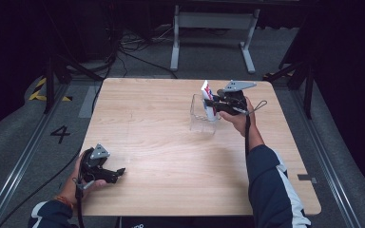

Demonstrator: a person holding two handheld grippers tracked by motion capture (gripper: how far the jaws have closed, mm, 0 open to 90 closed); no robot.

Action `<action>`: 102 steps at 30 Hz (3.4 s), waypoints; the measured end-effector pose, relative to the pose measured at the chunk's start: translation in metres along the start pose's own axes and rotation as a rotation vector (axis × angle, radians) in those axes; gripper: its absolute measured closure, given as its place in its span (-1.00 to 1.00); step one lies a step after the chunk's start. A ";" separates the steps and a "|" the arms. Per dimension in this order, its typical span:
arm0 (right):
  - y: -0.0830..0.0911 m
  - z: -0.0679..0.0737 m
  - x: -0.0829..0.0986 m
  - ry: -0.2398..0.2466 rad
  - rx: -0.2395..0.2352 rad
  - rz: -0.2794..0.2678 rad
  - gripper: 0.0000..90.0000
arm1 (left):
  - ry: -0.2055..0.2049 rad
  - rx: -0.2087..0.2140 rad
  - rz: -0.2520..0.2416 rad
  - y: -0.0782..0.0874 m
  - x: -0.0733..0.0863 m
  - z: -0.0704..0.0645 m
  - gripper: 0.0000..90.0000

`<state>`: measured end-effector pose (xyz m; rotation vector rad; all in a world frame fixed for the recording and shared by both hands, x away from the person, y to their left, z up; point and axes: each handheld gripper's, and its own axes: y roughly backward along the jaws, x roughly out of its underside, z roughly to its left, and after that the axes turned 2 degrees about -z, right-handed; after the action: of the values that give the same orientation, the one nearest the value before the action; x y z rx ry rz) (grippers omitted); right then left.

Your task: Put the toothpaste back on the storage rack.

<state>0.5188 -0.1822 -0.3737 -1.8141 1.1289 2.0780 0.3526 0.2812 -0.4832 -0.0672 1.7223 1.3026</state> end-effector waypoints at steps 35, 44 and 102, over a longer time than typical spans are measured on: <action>-0.011 0.002 0.032 0.034 -0.038 0.154 0.54 | 0.000 -0.001 0.001 0.000 0.000 0.000 -0.99; -0.008 0.001 0.033 0.012 -0.042 0.147 0.53 | -0.001 -0.001 0.001 0.000 0.000 0.000 -0.99; 0.036 0.023 0.016 0.095 -0.026 0.160 0.51 | 0.000 -0.002 0.001 0.000 0.000 0.000 -0.99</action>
<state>0.4765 -0.1986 -0.3734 -1.9110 1.3177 2.1207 0.3525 0.2812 -0.4831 -0.0672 1.7211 1.3050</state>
